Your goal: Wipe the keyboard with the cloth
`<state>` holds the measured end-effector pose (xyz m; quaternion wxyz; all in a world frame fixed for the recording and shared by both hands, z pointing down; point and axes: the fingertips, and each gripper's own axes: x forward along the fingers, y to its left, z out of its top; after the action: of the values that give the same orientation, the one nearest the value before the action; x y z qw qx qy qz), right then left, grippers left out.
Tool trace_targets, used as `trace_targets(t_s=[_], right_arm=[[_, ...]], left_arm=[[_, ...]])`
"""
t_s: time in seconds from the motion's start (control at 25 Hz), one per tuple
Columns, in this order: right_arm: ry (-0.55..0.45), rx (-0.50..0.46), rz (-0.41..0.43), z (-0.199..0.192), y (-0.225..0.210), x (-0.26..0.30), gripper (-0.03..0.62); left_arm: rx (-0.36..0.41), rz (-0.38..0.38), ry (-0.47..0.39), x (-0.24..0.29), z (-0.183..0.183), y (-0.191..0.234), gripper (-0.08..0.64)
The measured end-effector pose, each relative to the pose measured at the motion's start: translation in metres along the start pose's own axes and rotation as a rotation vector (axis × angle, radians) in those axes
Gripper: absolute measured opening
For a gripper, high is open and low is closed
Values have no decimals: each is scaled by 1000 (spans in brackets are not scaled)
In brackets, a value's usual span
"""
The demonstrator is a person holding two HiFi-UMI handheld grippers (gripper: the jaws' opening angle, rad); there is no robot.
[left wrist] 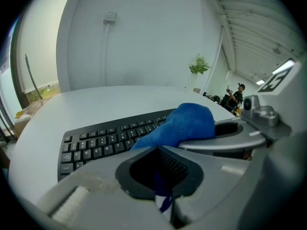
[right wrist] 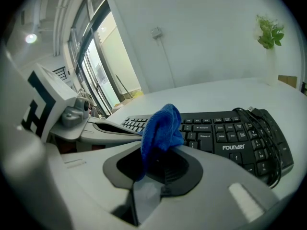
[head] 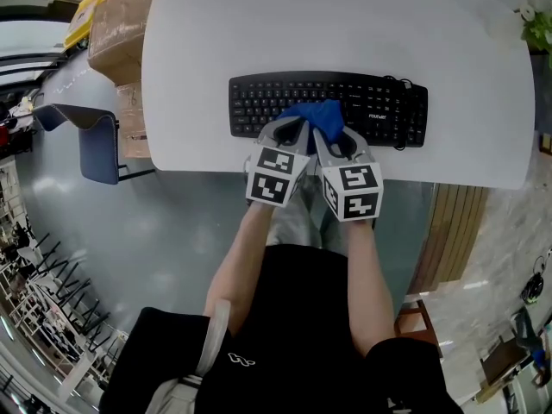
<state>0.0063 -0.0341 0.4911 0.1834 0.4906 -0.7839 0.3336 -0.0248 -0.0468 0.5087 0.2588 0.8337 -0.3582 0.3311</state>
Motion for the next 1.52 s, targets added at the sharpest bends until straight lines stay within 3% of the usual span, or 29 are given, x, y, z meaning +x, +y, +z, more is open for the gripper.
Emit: trace_targets(t_s=[1.52], right_arm=[[-31, 74, -102, -5, -93, -58, 87]], left_arm=[[87, -95, 14, 54, 35, -91, -4]])
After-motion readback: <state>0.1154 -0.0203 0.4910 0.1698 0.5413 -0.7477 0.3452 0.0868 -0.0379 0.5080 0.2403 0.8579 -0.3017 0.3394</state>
